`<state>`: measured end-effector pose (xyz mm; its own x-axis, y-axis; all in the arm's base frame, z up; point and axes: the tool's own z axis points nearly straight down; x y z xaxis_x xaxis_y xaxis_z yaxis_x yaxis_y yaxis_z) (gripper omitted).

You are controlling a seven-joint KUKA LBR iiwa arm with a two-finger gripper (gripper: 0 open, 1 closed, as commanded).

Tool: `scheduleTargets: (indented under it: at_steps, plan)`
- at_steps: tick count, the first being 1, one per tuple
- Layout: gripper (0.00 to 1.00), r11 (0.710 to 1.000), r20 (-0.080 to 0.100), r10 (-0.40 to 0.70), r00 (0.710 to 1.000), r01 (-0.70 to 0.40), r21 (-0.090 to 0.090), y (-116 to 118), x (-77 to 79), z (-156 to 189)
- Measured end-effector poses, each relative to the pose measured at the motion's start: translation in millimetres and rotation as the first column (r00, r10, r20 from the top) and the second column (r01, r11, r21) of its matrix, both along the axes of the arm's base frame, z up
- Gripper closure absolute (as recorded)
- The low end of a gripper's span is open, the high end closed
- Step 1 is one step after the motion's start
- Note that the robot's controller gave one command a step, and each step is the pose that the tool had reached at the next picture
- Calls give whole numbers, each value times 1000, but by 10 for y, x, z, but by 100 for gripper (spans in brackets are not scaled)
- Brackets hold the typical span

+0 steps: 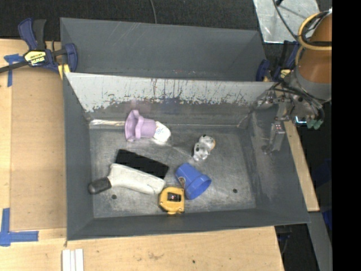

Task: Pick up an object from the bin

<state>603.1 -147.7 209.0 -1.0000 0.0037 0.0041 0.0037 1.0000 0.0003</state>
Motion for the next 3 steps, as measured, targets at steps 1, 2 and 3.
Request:
scheduleTargets:
  at_steps: [1,2,3]
  plan:
    - [0,1000,6,3,1000,-3,-1,8,9,44]
    - [0,1000,13,15,1000,-15,-2,535,103,-714]
    - [0,995,4,96,995,-96,0,735,130,-884]
